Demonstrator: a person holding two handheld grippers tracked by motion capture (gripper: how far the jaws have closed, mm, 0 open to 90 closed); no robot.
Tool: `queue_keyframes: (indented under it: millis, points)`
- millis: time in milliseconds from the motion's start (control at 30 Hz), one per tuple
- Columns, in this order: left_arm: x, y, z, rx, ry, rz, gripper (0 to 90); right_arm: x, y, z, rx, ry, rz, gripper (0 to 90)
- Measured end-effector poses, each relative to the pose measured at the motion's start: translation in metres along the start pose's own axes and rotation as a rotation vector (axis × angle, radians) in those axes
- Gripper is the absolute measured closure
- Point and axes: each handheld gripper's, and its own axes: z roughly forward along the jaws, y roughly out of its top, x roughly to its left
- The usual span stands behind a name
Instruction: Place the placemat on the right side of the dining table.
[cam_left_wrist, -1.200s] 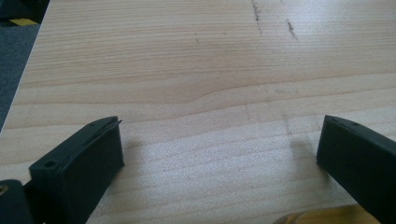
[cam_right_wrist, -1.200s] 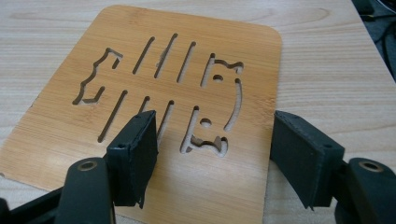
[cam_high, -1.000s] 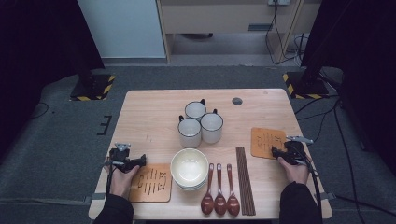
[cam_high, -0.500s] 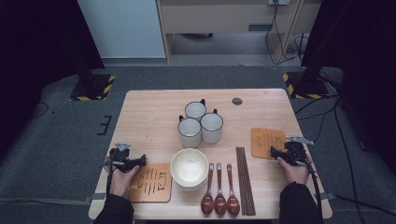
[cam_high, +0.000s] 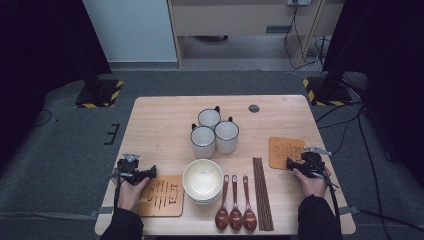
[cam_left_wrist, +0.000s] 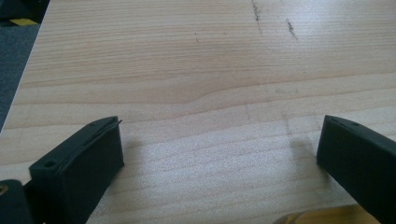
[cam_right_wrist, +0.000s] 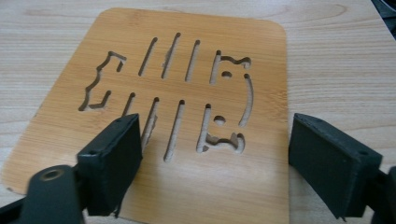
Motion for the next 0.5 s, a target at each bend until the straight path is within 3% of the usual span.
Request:
queue_keyframes:
  millis: [200,500]
  points:
    - [0.0,0.0,0.0,0.0,0.0,0.0,0.0,-0.001,0.001,0.0,0.007,0.007,-0.007,18.7]
    - [0.0,0.0,0.0,0.0,0.0,0.0,0.0,-0.014,0.002,0.0,0.016,0.052,-0.056,18.7]
